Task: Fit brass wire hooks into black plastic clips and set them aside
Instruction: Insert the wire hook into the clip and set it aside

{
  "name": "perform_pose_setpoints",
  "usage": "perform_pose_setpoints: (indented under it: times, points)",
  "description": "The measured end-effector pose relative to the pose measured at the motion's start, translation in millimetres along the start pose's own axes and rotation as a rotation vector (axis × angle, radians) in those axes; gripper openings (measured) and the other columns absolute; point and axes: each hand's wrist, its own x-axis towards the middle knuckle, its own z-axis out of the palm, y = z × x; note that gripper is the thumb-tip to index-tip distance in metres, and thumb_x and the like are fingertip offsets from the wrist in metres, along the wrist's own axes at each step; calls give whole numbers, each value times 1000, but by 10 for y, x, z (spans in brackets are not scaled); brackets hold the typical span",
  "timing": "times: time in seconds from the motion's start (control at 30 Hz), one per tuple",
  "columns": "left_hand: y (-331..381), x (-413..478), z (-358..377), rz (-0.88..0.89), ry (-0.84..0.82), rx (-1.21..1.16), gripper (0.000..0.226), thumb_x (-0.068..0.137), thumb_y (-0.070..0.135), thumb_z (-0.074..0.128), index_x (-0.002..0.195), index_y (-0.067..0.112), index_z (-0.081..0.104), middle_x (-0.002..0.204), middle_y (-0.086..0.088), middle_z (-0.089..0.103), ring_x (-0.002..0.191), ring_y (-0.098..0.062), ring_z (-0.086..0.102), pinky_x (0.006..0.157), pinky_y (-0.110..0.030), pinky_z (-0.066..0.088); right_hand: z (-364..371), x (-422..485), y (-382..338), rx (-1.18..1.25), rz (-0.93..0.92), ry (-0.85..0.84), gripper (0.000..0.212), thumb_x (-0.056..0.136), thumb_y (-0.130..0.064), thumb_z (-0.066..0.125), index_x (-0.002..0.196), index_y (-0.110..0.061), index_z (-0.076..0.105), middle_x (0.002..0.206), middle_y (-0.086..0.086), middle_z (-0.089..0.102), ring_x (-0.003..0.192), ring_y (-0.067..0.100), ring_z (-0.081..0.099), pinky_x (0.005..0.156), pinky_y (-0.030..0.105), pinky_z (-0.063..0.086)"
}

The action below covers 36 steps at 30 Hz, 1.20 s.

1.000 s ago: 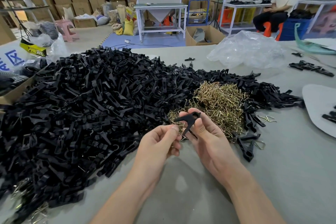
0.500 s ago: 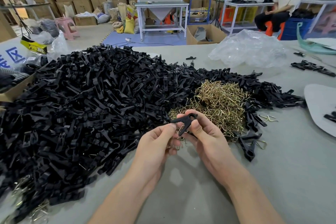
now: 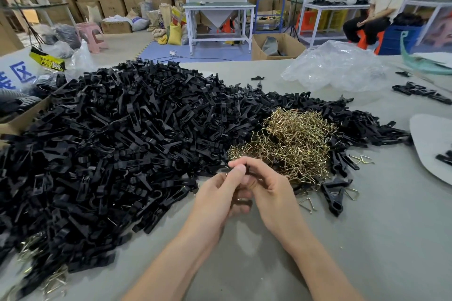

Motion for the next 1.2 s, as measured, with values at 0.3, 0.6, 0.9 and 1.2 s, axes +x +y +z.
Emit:
perform_pose_setpoints:
  times: [0.3, 0.6, 0.9, 1.2]
  points:
    - [99, 2, -152, -45, -277, -38, 33, 86, 42, 69, 76, 11, 68, 88, -16, 65, 74, -18, 60, 60, -26, 49, 44, -40, 15, -185, -51, 14, 42, 98, 3, 57, 118, -30, 73, 105, -14, 76, 94, 6, 73, 79, 15, 54]
    - [43, 31, -177, -2, -292, 24, 34, 96, 30, 59, 70, 16, 76, 92, -7, 75, 94, -17, 71, 92, -38, 56, 23, -29, 6, -120, -15, -34, 39, 95, 3, 63, 115, -27, 75, 100, -7, 78, 95, 8, 73, 81, 14, 53]
    - [80, 3, -176, 18, -232, 54, 36, 97, 9, 56, 64, 14, 45, 91, -17, 42, 94, -28, 53, 90, -40, 58, 31, -36, -11, -129, -49, -52, 45, 94, 4, 63, 110, -36, 74, 108, -5, 76, 104, 9, 71, 89, 20, 54]
    - [38, 19, -152, 14, -217, -4, 24, 93, 13, 60, 72, 5, 69, 96, -24, 65, 99, -26, 67, 86, -37, 57, 40, -14, 32, -166, -85, -43, 48, 93, 5, 61, 114, -37, 72, 106, -14, 75, 101, 11, 72, 85, 19, 54]
